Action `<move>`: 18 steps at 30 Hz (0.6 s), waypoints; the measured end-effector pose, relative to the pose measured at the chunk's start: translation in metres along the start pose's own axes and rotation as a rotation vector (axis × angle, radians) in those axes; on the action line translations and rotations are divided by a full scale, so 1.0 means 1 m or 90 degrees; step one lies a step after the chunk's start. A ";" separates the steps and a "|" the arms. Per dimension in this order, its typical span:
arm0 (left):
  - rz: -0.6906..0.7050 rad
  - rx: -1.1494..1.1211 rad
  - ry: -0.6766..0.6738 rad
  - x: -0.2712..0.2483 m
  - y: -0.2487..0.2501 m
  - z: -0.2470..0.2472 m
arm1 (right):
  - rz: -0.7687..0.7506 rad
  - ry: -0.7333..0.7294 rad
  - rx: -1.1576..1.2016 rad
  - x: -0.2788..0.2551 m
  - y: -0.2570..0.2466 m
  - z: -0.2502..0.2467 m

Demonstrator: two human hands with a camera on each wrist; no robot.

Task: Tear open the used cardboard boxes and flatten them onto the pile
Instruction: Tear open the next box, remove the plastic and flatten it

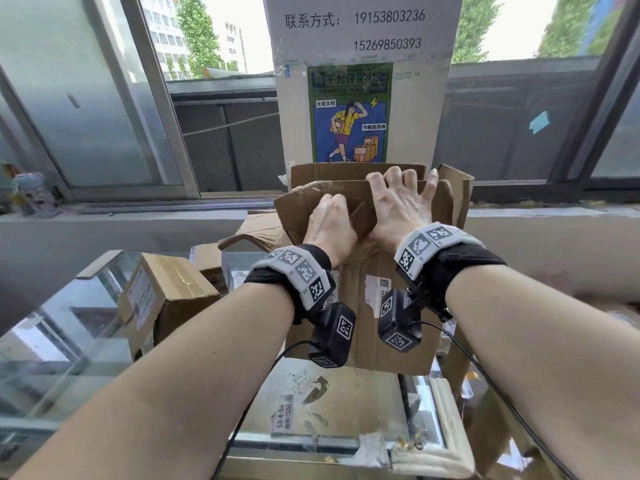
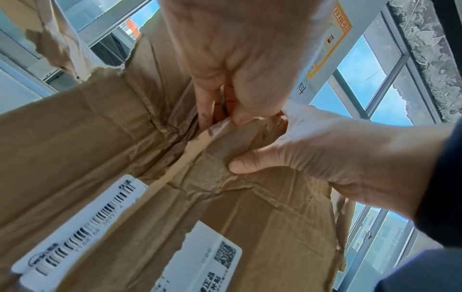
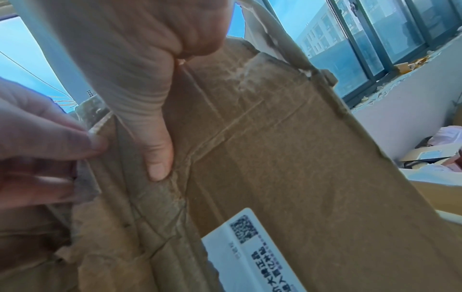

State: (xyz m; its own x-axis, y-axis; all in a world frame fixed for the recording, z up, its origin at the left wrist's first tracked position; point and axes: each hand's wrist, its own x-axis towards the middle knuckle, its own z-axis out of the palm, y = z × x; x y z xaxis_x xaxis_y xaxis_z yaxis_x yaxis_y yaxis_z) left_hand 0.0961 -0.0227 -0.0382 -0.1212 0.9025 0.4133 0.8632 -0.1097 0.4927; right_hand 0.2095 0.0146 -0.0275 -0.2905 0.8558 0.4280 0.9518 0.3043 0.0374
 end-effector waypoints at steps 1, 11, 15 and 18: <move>-0.001 -0.004 0.004 0.000 -0.001 0.000 | 0.000 0.000 0.001 0.000 0.000 0.000; -0.053 -0.133 0.024 0.000 -0.019 -0.008 | -0.012 0.000 0.007 0.003 -0.002 -0.002; -0.067 -0.175 0.003 0.001 -0.024 -0.009 | -0.013 -0.014 0.004 0.002 -0.001 -0.003; -0.090 -0.221 -0.021 0.003 -0.029 -0.011 | -0.011 -0.022 0.015 0.001 -0.001 -0.006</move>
State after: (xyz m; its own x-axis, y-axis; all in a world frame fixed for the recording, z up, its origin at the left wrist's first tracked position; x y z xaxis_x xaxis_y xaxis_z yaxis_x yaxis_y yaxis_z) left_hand 0.0649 -0.0218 -0.0427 -0.2068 0.9311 0.3006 0.6211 -0.1125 0.7756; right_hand 0.2085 0.0128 -0.0218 -0.3105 0.8642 0.3959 0.9441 0.3288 0.0227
